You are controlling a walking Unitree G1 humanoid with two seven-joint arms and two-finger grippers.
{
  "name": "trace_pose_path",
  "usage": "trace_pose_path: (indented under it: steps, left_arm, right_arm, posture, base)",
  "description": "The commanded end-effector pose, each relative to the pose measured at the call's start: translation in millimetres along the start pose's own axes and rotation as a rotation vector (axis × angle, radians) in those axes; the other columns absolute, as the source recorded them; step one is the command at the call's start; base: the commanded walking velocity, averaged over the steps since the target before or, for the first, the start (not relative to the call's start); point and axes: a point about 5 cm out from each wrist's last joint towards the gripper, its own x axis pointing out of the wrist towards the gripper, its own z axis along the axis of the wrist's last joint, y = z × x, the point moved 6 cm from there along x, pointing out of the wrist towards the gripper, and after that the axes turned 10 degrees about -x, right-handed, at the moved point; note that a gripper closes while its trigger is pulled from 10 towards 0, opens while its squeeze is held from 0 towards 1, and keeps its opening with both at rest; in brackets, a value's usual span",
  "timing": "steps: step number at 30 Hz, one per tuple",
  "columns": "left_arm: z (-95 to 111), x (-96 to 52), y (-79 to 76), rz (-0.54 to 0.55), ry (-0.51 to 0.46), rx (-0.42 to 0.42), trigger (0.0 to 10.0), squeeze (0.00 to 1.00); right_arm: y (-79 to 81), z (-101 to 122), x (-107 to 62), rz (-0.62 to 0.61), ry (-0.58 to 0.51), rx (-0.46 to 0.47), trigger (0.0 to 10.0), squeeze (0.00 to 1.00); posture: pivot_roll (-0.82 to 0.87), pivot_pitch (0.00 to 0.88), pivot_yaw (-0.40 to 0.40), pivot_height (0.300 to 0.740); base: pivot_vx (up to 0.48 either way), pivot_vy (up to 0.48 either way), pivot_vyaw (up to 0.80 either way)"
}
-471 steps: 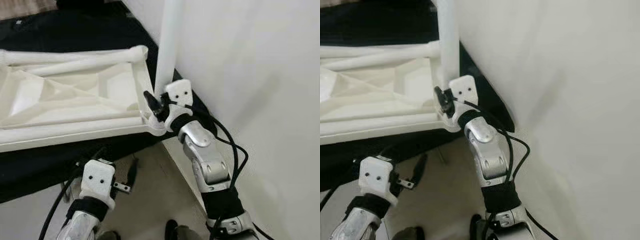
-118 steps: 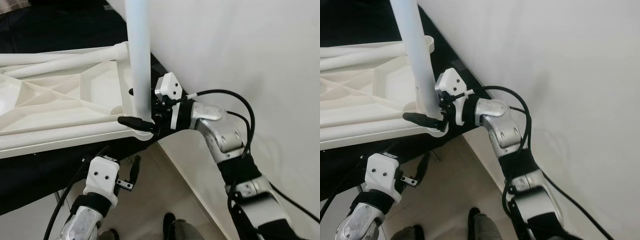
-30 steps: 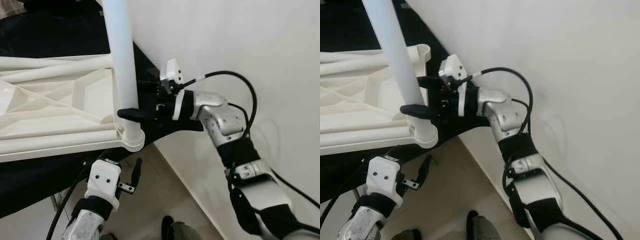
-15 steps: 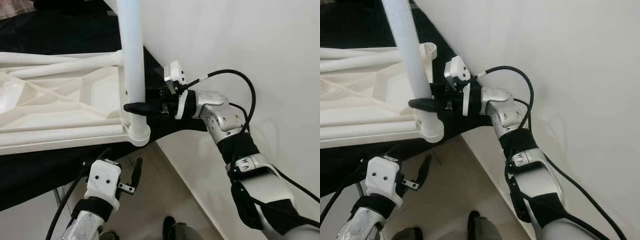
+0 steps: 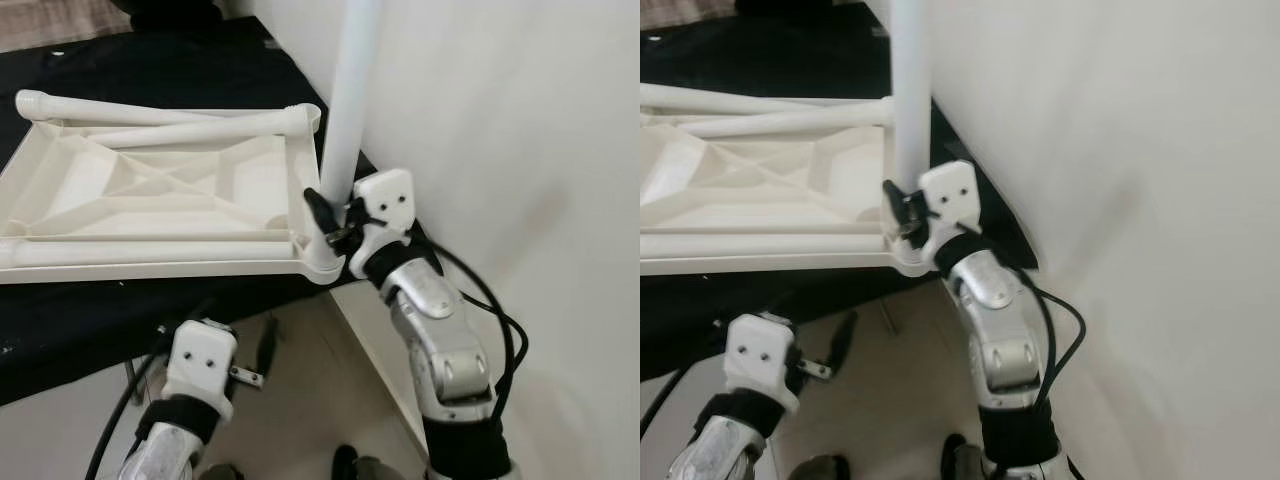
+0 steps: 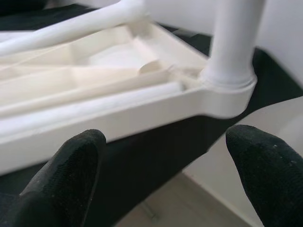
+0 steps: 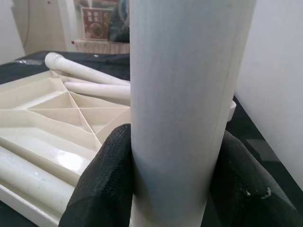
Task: Building children table
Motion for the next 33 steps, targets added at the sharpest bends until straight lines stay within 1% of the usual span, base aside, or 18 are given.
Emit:
trace_pose_path:
  steps: [1,3,4,5,8,9,12,14,17,19,20,21,23,26,28,30,32,33]
  left_arm:
    - [-8,-1.4,-2.4,-0.013,0.029,-0.005,10.0,0.00]
    - [-9,0.0,-2.0,-0.013,0.029,-0.002,10.0,0.00]
    - [-10,0.3,-1.5,-0.011,0.028,-0.001,10.0,0.00]
    - [-10,0.6,-1.2,-0.009,0.027,0.000,10.0,0.00]
    - [-10,0.8,-1.1,-0.009,0.027,0.000,10.0,0.00]
    - [-10,1.1,-1.2,-0.009,0.026,-0.001,10.0,0.00]
    - [-10,1.3,-1.7,-0.011,0.026,-0.003,10.0,0.00]
    - [-10,1.5,-2.5,-0.013,0.025,-0.005,10.0,0.00]
    - [-10,1.6,-2.8,-0.014,0.025,-0.005,10.0,0.00]
    - [-10,1.1,-4.2,-0.014,0.024,-0.007,10.0,0.00]
    - [-10,1.1,-4.2,-0.014,0.024,-0.007,10.0,0.00]
    - [-9,0.2,-5.1,-0.014,0.023,-0.008,10.0,0.00]
    - [-9,-1.4,-6.2,-0.013,0.023,-0.010,10.0,0.00]
    - [-8,-2.5,-6.9,-0.014,0.024,-0.011,10.0,0.00]
    - [-7,-5.2,-7.9,-0.016,0.026,-0.013,10.0,0.00]
    - [-7,-5.2,-7.9,-0.016,0.026,-0.013,10.0,0.00]
    - [-7,-7.4,-8.3,-0.019,0.030,-0.015,10.0,0.00]
    - [-7,-7.4,-8.3,-0.019,0.030,-0.015,10.0,0.00]
  right_arm:
    - [15.3,-49,0.1,0.042,0.194,0.011,0.0,0.00]
    - [24.3,-33,16.1,0.097,0.108,0.051,0.2,0.00]
    - [26.5,-22,22.7,0.131,0.052,0.060,10.0,0.00]
    - [24.9,-13,26.6,0.143,0.015,0.070,10.0,0.00]
    - [22.7,-7,26.6,0.132,0.001,0.073,10.0,0.00]
    - [22.1,0,26.3,0.152,-0.019,0.093,10.0,1.00]
    - [23.0,13,23.6,0.217,-0.061,0.108,10.0,1.00]
    - [24.6,23,22.4,0.322,-0.108,0.108,10.0,1.00]
    - [25.2,25,21.8,0.364,-0.122,0.112,10.0,1.00]
    - [24.5,27,20.9,0.504,-0.156,0.044,10.0,0.96]
    - [24.5,27,20.9,0.504,-0.156,0.044,10.0,0.96]
    - [23.1,29,17.8,0.609,-0.180,-0.013,10.0,0.00]
    - [15.6,33,15.1,0.720,-0.200,-0.067,10.0,0.00]
    - [10.8,36,15.6,0.749,-0.209,-0.083,10.0,0.00]
    - [2.2,39,18.0,0.792,-0.211,-0.104,10.0,0.00]
    - [2.2,39,18.0,0.792,-0.211,-0.104,10.0,0.00]
    - [-1.4,44,14.6,0.873,-0.226,-0.091,10.0,0.00]
    - [-1.4,44,14.6,0.873,-0.226,-0.091,10.0,0.00]
  posture:
    - [0.10,0.261,-0.085,0.740]
    - [0.10,0.245,-0.089,0.740]
    - [0.10,0.242,-0.091,0.740]
    - [0.10,0.239,-0.090,0.740]
    - [0.10,0.239,-0.091,0.740]
    - [0.10,0.239,-0.091,0.740]
    - [0.10,0.238,-0.090,0.740]
    - [0.10,0.241,-0.092,0.740]
    - [0.10,0.241,-0.092,0.740]
    - [0.11,0.245,-0.097,0.740]
    - [0.11,0.245,-0.097,0.740]
    - [0.11,0.248,-0.099,0.740]
    - [0.12,0.250,-0.099,0.740]
    - [0.12,0.255,-0.097,0.740]
    - [0.13,0.262,-0.092,0.740]
    - [0.13,0.262,-0.092,0.740]
    - [0.13,0.268,-0.087,0.740]
    - [0.13,0.268,-0.087,0.740]
  base:
    - [0.000,0.000,0.00]
    - [0.000,0.000,0.00]
    - [0.000,0.000,0.00]
    - [0.000,0.000,0.00]
    - [0.000,0.000,0.00]
    - [0.000,0.000,0.00]
    - [0.000,0.000,0.00]
    - [0.000,0.000,0.00]
    - [0.000,0.000,0.00]
    - [0.000,0.000,0.00]
    - [0.000,0.000,0.00]
    - [0.000,0.000,0.00]
    - [0.000,0.000,0.00]
    - [0.000,0.000,0.00]
    - [0.000,0.000,0.00]
    - [0.000,0.000,0.00]
    - [0.000,0.000,0.00]
    - [0.000,0.000,0.00]
